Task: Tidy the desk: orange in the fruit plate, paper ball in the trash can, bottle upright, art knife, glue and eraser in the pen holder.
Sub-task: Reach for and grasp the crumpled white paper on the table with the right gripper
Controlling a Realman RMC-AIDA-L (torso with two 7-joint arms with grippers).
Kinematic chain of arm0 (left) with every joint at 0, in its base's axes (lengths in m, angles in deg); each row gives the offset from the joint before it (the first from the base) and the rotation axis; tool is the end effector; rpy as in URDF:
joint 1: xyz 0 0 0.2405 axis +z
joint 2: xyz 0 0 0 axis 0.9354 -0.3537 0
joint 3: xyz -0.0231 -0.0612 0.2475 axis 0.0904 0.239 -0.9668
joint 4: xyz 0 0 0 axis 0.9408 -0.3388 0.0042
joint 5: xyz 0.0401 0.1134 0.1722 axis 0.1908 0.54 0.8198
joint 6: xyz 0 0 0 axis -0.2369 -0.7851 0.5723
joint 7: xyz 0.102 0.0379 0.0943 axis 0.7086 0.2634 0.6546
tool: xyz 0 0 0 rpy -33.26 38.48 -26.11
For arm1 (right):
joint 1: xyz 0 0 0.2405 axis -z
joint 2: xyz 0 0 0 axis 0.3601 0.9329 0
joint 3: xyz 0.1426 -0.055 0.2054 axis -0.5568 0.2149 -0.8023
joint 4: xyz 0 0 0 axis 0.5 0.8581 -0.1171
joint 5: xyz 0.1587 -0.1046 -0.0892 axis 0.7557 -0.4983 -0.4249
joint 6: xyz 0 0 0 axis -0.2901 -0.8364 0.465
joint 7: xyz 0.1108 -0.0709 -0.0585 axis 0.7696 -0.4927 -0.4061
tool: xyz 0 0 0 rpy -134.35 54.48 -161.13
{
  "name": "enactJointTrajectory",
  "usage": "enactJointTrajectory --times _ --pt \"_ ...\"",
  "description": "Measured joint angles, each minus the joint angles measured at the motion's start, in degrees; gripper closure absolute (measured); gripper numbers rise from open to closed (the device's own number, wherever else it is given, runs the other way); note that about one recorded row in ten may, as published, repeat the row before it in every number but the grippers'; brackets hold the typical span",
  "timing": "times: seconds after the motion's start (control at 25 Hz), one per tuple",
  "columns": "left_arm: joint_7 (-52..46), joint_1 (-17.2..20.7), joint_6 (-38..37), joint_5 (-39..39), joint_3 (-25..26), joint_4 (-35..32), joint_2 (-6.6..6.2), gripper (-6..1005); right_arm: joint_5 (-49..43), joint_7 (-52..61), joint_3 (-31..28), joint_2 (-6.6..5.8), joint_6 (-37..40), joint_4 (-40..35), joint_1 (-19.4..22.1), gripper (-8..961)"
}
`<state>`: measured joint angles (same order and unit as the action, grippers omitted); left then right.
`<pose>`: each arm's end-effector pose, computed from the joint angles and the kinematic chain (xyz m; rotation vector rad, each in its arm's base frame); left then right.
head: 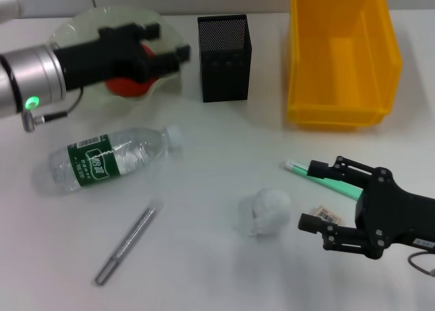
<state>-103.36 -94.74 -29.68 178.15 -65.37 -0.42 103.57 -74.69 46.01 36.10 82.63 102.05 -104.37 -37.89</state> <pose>-0.2225 0.3735 0.0037 -2.4894 -0.6028 -0.7036 0.2854 0.2279 -0.0224 -2.6515 0.3085 1.1159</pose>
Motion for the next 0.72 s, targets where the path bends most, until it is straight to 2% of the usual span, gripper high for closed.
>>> enactJointTrajectory --times 0.04,0.08,0.12,0.2,0.24,0.28,0.52,0.56,0.72 --pt "0.5 0.8 -3.6 -0.3 0.1 -0.4 -0.08 241 0.0 -0.1 -0.3 -0.04 0.0 0.0 0.4 155" --pt "2.3 2.3 -10.7 -0.4 0.5 -0.9 -0.16 234 0.0 -0.1 -1.0 -0.14 0.0 0.0 1.0 155" --pt "2.3 2.3 -10.7 -0.4 0.5 -0.9 -0.16 236 0.0 -0.1 -1.0 -0.14 0.0 0.0 1.0 155" --pt "5.5 3.6 -17.4 -0.3 0.9 -1.1 -0.17 239 0.0 -0.1 -1.6 -0.17 0.0 0.0 1.3 155" --pt "5.5 3.6 -17.4 -0.3 0.9 -1.1 -0.17 240 0.0 -0.1 -2.0 -0.17 0.0 0.0 1.5 155" --pt "12.3 5.5 -26.0 1.7 0.8 -1.0 -0.21 241 0.0 -0.1 -2.4 -0.18 0.0 0.0 1.6 155" --pt "16.5 7.0 -29.9 4.6 0.8 0.0 -0.22 243 0.0 0.1 -2.7 -0.19 -0.1 0.0 1.6 155" --pt "17.8 7.5 -30.8 6.8 0.8 2.5 -0.22 243 0.0 0.3 -2.7 -0.19 -0.1 0.0 1.6 155" --pt "17.9 7.3 -30.8 7.7 0.9 4.1 -0.21 243 -0.1 8.3 -2.7 -0.53 1.3 -3.5 1.1 156"
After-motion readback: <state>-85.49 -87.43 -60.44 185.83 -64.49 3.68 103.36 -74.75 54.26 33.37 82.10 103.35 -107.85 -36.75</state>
